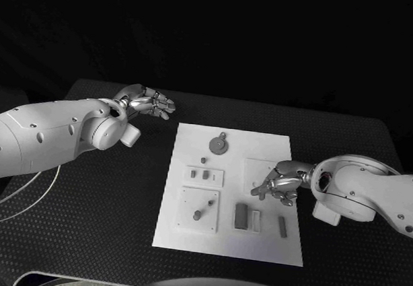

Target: Assemble the parts on the task board

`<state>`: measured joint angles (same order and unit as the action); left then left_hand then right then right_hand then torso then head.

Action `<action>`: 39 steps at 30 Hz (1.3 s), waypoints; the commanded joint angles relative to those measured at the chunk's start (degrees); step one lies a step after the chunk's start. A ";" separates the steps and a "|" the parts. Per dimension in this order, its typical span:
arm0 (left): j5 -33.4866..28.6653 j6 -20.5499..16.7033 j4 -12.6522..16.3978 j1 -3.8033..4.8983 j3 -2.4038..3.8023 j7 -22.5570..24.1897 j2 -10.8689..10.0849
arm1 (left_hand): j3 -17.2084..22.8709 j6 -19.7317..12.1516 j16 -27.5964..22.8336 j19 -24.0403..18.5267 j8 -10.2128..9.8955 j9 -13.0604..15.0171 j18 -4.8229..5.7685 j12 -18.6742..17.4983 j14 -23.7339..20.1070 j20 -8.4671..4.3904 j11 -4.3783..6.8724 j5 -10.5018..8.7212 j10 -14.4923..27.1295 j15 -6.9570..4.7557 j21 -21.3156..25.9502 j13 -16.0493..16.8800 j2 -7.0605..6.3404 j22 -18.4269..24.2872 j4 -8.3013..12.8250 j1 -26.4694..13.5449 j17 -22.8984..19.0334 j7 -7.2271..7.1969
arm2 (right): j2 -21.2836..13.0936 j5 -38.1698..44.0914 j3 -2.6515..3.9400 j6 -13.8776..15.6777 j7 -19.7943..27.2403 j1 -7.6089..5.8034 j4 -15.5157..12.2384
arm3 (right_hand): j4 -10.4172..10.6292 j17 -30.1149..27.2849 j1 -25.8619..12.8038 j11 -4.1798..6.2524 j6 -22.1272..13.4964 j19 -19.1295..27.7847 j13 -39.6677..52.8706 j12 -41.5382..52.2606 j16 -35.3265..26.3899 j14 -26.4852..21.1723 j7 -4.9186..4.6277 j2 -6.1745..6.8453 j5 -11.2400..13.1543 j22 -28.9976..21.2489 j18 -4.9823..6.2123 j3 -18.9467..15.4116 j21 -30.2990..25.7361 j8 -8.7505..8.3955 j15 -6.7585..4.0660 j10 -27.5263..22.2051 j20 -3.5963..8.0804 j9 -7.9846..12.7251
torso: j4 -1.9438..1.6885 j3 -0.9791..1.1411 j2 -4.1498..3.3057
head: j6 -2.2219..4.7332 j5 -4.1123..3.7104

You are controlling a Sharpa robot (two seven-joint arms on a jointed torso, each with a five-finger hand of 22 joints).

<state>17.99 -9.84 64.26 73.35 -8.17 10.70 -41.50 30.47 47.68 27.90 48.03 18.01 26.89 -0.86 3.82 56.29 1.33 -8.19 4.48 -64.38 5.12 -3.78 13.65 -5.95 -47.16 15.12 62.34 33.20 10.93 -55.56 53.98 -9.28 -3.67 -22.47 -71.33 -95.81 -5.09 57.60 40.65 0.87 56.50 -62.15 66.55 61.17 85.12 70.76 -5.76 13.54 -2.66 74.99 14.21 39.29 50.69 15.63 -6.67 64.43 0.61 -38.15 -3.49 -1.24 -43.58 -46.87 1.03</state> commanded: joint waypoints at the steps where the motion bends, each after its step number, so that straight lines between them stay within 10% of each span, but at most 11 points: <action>1: -0.46 0.51 -0.06 0.04 0.01 0.41 0.23 | -0.26 -0.29 -0.30 0.07 0.27 -0.07 0.86 0.30 0.27 0.00 0.03 -0.27 0.30 0.05 -0.15 -0.07 0.06 0.09 -0.19 -0.61 0.10 -0.08 | -0.93 -0.18 0.03 0.27 3.22 -0.58 -0.19 | -0.49 0.06 0.84 -0.33 -0.52 -0.35 0.07 0.43 0.25 0.50 -0.09 -0.03 -0.24 0.83 0.79 -0.04 0.21 -0.28 0.13 0.24 0.06 -0.10 | 0.01 0.10 -0.02 | 0.27 -0.40; 11: -0.51 0.68 -0.33 0.03 -0.05 0.32 0.67 | -0.27 -0.26 -0.34 0.08 0.30 -0.07 0.86 0.32 0.28 0.00 0.04 -0.28 0.25 0.04 -0.16 -0.06 0.04 0.09 -0.20 -0.60 0.16 -0.09 | -4.58 3.33 -0.28 -12.17 -3.56 -0.87 -1.92 | -7.86 0.91 4.58 0.26 1.70 -0.35 -0.10 1.00 0.50 1.46 0.58 -6.73 -0.22 0.81 0.79 -2.78 0.24 1.12 -0.29 0.98 -0.15 -1.11 | 0.10 0.02 -0.02 | 0.40 -1.15; 23: -0.55 0.73 -0.63 0.02 -0.08 0.49 0.96 | -0.26 -0.23 -0.39 0.07 0.33 -0.07 0.86 0.34 0.30 0.00 0.06 -0.27 0.21 0.04 -0.17 -0.06 0.07 0.11 -0.23 -0.60 0.23 -0.11 | -6.93 10.27 -2.39 -12.91 -5.85 -0.26 -3.30 | -6.71 2.45 2.48 0.95 3.54 -0.85 -0.02 1.51 0.95 2.64 1.32 -5.89 -0.22 0.71 0.79 -3.01 0.19 2.08 -0.86 1.73 -0.01 -1.74 | 0.17 -0.01 0.06 | 0.32 -1.68; 39: -0.55 0.73 -0.51 0.02 -0.08 0.47 0.64 | -0.27 -0.22 -0.46 0.07 0.34 -0.08 0.86 0.34 0.32 0.00 0.07 -0.28 0.20 0.04 -0.18 -0.06 0.07 0.12 -0.25 -0.61 0.31 -0.12 | -4.15 18.58 -2.86 -11.72 -6.07 3.46 -1.79 | -5.02 2.37 1.37 1.23 4.06 -1.08 0.06 1.74 0.96 2.79 1.59 -4.92 -0.22 0.70 0.79 -2.40 0.13 2.20 -1.14 2.15 0.22 -1.95 | 0.00 -0.02 0.01 | -0.16 -1.75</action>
<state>17.81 -9.79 63.62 73.34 -8.28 10.72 -40.84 30.34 47.68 27.68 48.03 17.99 26.89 -0.86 3.82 56.29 1.33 -8.19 4.48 -64.38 5.12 -3.78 13.65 -5.95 -47.12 14.98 62.34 33.42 10.93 -60.06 69.41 -12.06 -14.70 -28.19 -68.21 -97.86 -10.34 60.06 42.37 2.25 60.26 -62.76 66.57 62.60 85.75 73.53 -3.91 8.60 -2.66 74.99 14.22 36.85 50.69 18.06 -7.82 66.17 0.82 -40.20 -3.46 -1.27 -43.56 -46.92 -0.76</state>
